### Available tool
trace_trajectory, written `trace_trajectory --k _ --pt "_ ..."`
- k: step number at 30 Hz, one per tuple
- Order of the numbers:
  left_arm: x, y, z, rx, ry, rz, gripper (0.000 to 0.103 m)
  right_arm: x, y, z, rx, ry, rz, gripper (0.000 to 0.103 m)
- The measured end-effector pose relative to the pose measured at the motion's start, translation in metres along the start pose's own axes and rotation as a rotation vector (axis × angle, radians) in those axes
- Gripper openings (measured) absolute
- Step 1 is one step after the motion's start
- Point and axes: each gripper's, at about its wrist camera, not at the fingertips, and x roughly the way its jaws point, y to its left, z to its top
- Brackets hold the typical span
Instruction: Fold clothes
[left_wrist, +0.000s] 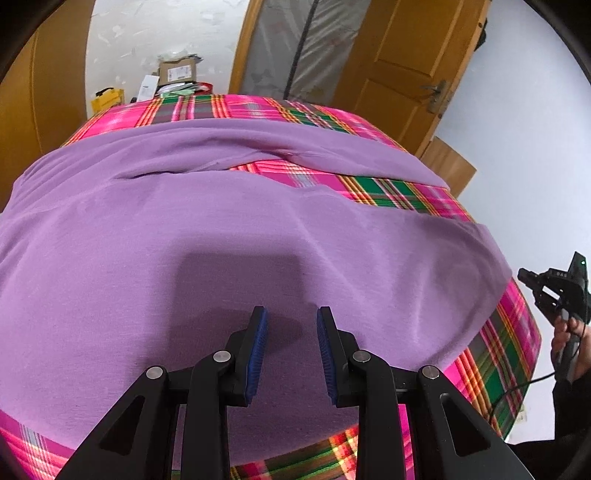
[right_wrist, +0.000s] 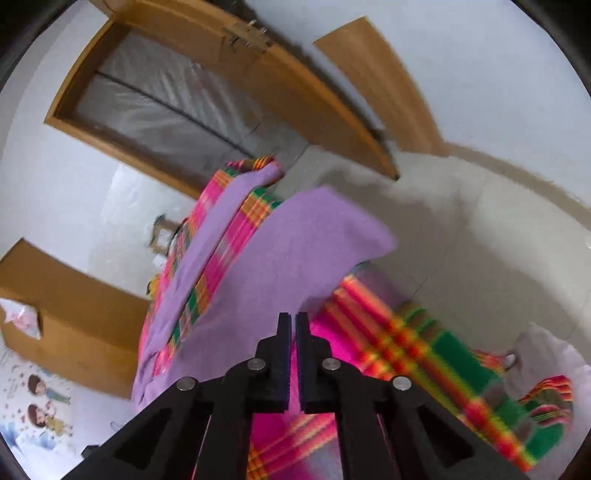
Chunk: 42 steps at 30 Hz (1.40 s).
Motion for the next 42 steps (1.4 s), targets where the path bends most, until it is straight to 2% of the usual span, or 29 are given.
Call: trace_trajectory --k 1,5,7,10,13,17,18,20,22,25,27,29,33,35,38,39,41,42 --pt "0.0 0.0 0.0 0.002 0.0 0.0 0.029 -0.002 -0.004 0.003 0.015 -0.014 -0.008 0.006" --pt "0.001 -0.001 0.0 0.0 -0.001 -0.003 0.029 -0.005 -0.023 0.017 0.091 -0.049 -0.033 0.03" --pt "0.002 0.0 0.0 -0.003 -0.002 -0.003 0.029 0.0 -0.033 0.025 0.126 -0.04 -0.045 0.032" --pt "0.002 -0.001 0.0 -0.004 -0.003 0.0 0.029 0.022 -0.047 0.034 0.177 0.048 -0.056 0.033" --pt "0.002 -0.001 -0.001 -0.005 -0.004 0.004 0.029 0.042 -0.057 0.04 0.233 0.109 0.022 0.04" --pt "0.002 -0.002 -0.001 -0.007 -0.005 0.01 0.029 0.06 -0.063 0.049 0.259 0.154 0.096 0.039" --pt "0.002 -0.002 0.0 -0.009 -0.005 0.011 0.029 0.062 -0.063 0.051 0.257 0.158 0.11 0.037" --pt "0.003 -0.002 0.0 -0.012 -0.003 0.012 0.029 0.061 -0.062 0.055 0.235 0.132 0.122 0.024" --pt "0.003 -0.002 0.0 -0.016 -0.005 0.008 0.03 0.058 -0.06 0.056 0.22 0.106 0.126 0.019" --pt "0.003 -0.002 -0.001 -0.016 -0.007 0.007 0.031 0.054 -0.063 0.055 0.247 0.091 0.156 0.019" --pt "0.003 -0.002 -0.001 -0.017 -0.01 0.005 0.033 0.055 -0.072 0.054 0.307 0.091 0.191 0.022" --pt "0.003 -0.002 -0.001 -0.02 -0.011 -0.004 0.034 0.056 -0.081 0.052 0.369 0.085 0.232 0.043" --pt "0.003 -0.001 0.0 -0.02 -0.008 -0.005 0.035 0.06 -0.087 0.05 0.425 0.059 0.335 0.045" --pt "0.004 -0.001 0.0 -0.024 -0.009 -0.007 0.035 0.064 -0.087 0.053 0.427 0.058 0.351 0.046" --pt "0.004 -0.001 0.001 -0.026 -0.009 -0.005 0.035 0.073 -0.081 0.058 0.397 0.071 0.314 0.045" --pt "0.004 -0.001 0.001 -0.025 -0.009 -0.004 0.035 0.076 -0.079 0.06 0.384 0.077 0.291 0.042" --pt "0.004 -0.001 0.001 -0.026 -0.008 -0.004 0.035 0.075 -0.075 0.064 0.352 0.067 0.257 0.008" --pt "0.004 -0.001 0.001 -0.026 -0.008 -0.004 0.035 0.073 -0.072 0.065 0.334 0.057 0.243 0.007"
